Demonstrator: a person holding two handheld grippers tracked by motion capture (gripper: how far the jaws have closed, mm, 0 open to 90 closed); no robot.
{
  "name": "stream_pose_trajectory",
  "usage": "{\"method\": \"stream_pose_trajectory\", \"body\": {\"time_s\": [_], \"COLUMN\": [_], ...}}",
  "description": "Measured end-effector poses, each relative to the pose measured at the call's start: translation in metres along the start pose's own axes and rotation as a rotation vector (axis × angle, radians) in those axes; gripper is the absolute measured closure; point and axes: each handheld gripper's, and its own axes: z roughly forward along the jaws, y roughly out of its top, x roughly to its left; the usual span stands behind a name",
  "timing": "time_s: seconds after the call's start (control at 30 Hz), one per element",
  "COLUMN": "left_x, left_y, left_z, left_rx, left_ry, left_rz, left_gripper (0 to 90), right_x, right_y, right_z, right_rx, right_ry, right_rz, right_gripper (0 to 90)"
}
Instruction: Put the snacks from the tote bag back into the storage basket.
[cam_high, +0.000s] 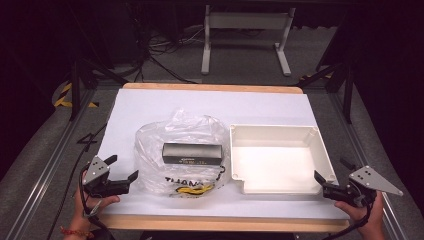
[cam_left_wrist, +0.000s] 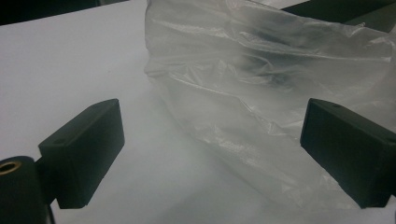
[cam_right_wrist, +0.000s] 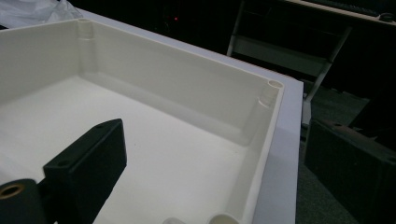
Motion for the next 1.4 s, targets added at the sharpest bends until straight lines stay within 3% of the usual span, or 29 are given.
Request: {"method": "stream_pose_trajectory", "body": {"time_s": [0.23,0.4,0.67,1.13,1.2,1.4], "left_x": [0.000,0.000,0.000,0.000,0.000,0.000], "left_y": [0.000,0.000,-0.001,-0.001,-0.001,-0.001], "left_z": [0.000,0.000,0.000,0.000,0.000,0.000], "left_rx": [-0.003,-0.004,-0.001,0.001,0.002,0.004], "left_ry": [0.001,0.001,0.006,0.005,0.000,-0.003], "left_rz": [-0.001,-0.005,-0.009,-0.009,-0.010,-0.005], "left_gripper": [7.1,7.4,7.8,7.7,7.6,7.5], "right_x": [0.003,0.006,0.018,0.049,0.056,0.065], "right_y": [0.008,0.019,0.041,0.068,0.073,0.078], "right_z": [0.003,0.001,0.006,0.045,0.054,0.074], "right_rx": [-0.009,-0.029,-0.030,-0.023,-0.015,0.015], "right_ry": [0.023,0.076,0.121,0.228,0.253,0.326], "right_rz": [-0.027,-0.053,-0.110,-0.212,-0.237,-0.233], "right_gripper": [10.1,12.5,14.8,15.5,18.9,20.9]}}
